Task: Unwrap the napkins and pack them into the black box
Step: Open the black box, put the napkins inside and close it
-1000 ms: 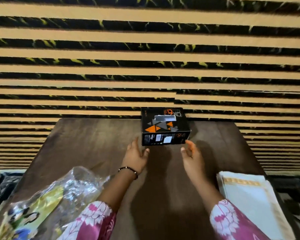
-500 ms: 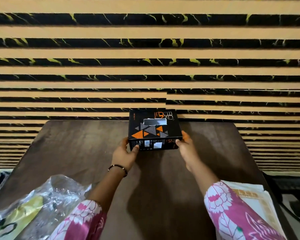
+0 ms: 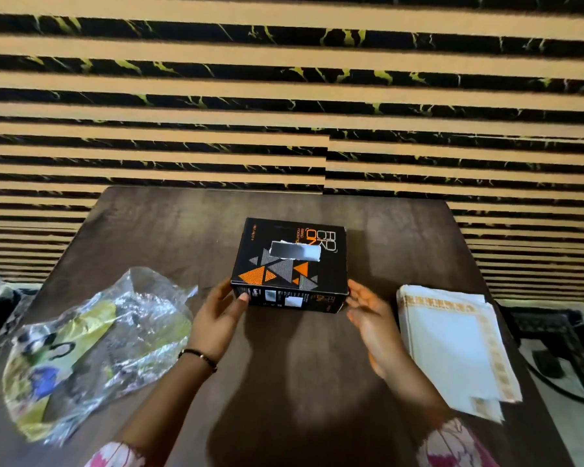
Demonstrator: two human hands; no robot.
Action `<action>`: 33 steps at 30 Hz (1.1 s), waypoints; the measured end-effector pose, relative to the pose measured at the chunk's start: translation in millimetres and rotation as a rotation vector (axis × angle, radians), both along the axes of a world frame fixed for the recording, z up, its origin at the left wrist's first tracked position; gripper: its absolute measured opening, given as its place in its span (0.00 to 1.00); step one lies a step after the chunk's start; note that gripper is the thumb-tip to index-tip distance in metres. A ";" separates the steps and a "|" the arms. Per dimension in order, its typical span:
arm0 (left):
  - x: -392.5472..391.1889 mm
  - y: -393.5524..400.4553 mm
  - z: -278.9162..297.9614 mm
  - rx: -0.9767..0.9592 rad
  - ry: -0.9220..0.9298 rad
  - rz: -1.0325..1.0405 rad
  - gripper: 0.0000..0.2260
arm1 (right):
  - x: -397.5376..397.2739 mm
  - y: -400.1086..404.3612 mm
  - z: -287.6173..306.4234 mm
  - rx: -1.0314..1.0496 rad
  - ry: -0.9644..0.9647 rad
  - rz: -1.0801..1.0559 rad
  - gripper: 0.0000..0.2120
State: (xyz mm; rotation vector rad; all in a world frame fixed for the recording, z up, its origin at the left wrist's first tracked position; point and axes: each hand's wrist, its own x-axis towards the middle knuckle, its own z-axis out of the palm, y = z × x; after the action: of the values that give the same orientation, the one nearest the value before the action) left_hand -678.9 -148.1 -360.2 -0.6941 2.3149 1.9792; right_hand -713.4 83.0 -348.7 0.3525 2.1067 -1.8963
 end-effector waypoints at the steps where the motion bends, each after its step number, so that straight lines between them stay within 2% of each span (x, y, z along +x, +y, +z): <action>1: 14.2 -1.6 3.2 0.002 0.000 -0.001 0.17 | 13.4 3.1 2.2 0.006 -0.010 0.012 0.26; 4: 47.2 -3.0 13.8 -0.040 0.009 -0.053 0.13 | 43.3 12.3 4.7 -0.002 -0.028 0.031 0.23; 11: 100.1 -4.8 6.0 -0.026 -0.012 -0.062 0.15 | 91.0 25.0 -3.0 -0.005 -0.078 0.028 0.19; 14: 117.5 -3.7 3.1 -0.051 -0.026 -0.068 0.29 | 104.1 28.4 0.7 -0.054 -0.090 -0.018 0.15; 16: 117.9 -2.7 5.1 -0.188 -0.005 -0.040 0.28 | 105.2 29.5 4.6 -0.044 -0.072 -0.014 0.15; 18: 105.7 -2.1 10.3 -0.459 0.075 -0.049 0.25 | 99.3 29.6 6.7 -0.016 -0.048 -0.010 0.15; 20: 83.8 2.3 20.2 -0.626 0.192 -0.131 0.25 | 88.9 27.1 10.1 -0.009 -0.021 -0.011 0.14; 23: 47.7 19.4 23.7 -0.814 0.282 -0.315 0.30 | 75.2 20.5 16.2 0.015 0.026 0.006 0.13; 27: 20.2 48.2 6.3 -1.062 0.190 -0.498 0.31 | 63.8 14.2 13.7 0.007 0.051 -0.017 0.12; 30: 18.5 56.7 -8.0 -1.182 0.080 -0.481 0.35 | 56.8 17.9 7.5 0.024 0.036 0.002 0.16; 33: 20.6 60.5 -11.5 -1.203 0.046 -0.422 0.39 | 49.6 22.6 1.5 0.031 0.031 0.078 0.19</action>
State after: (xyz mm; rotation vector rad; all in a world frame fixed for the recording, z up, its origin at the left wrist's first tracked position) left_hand -658.3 -87.6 -371.7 -0.0760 3.1439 0.3029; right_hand -663.7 105.6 -347.2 0.2454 2.1391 -1.8386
